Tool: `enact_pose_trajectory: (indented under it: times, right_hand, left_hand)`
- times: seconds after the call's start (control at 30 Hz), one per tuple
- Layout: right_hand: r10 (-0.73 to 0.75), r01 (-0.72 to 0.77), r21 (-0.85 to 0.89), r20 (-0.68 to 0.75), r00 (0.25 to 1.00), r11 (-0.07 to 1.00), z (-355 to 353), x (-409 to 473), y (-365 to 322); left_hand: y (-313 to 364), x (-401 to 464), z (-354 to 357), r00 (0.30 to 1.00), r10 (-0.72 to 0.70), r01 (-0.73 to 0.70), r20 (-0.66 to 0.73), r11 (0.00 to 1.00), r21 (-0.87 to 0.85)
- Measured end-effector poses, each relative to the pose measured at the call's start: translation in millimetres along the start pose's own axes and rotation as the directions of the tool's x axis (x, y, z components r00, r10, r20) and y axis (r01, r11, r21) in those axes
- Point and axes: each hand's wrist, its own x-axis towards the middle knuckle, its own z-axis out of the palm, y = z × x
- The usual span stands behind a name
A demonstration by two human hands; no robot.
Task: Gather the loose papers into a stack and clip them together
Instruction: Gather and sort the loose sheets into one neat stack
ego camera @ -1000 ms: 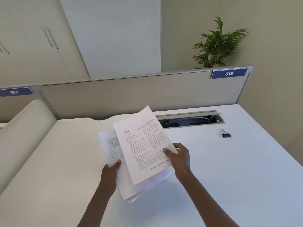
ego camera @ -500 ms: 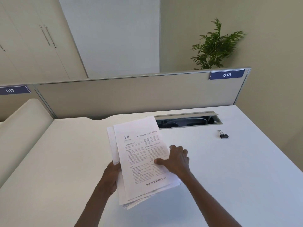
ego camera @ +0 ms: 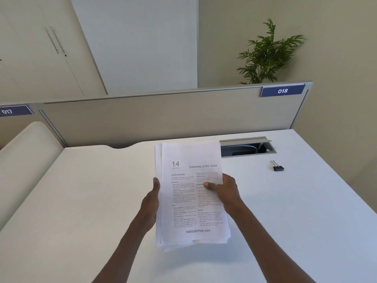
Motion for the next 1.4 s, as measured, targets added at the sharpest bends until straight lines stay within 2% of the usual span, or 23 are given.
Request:
enact_pose_trajectory:
  times: [0.1,0.27,0.47,0.67,0.83,1.0,1.23,1.3,1.4]
  right_hand:
    - [-0.104,0.097,-0.09,-0.079,0.991,0.991,3,2,-1]
    - [-0.221,0.212,-0.079,-0.119,0.968,0.974,3,5,-8]
    - [-0.213,0.213,0.004,-0.056,0.975,0.977,-5,1,-2]
    - [-0.196,0.196,-0.003,-0.005,0.981,0.981,-6,2,8]
    - [-0.176,0.176,0.016,-0.019,0.984,0.984,-9,1,7]
    - [-0.182,0.182,0.007,-0.015,0.983,0.983,-11,4,8]
    - [-0.164,0.159,-0.209,-0.007,0.986,0.965,-17,7,39]
    - [-0.183,0.167,-0.259,-0.038,0.982,0.951,-21,7,40]
    - [-0.17,0.139,-0.222,-0.126,0.977,0.965,-26,6,42]
  left_hand:
    - [7,4,10,0.979,0.202,-0.201,0.005,0.972,0.123]
    - [13,9,18,0.949,0.311,-0.305,-0.04,0.945,0.118]
    - [9,10,20,0.951,0.291,-0.277,-0.108,0.952,0.129]
    - [7,10,20,0.953,0.297,-0.285,-0.06,0.946,0.154]
    - [5,10,21,0.943,0.322,-0.303,-0.089,0.937,0.176]
    - [7,10,21,0.944,0.324,-0.311,-0.057,0.935,0.171]
    - [-7,11,19,0.964,0.264,-0.252,-0.031,0.946,0.202]
    - [-5,10,21,0.965,0.261,-0.255,-0.019,0.954,0.156]
    - [-3,10,22,0.961,0.276,-0.276,-0.024,0.961,0.006]
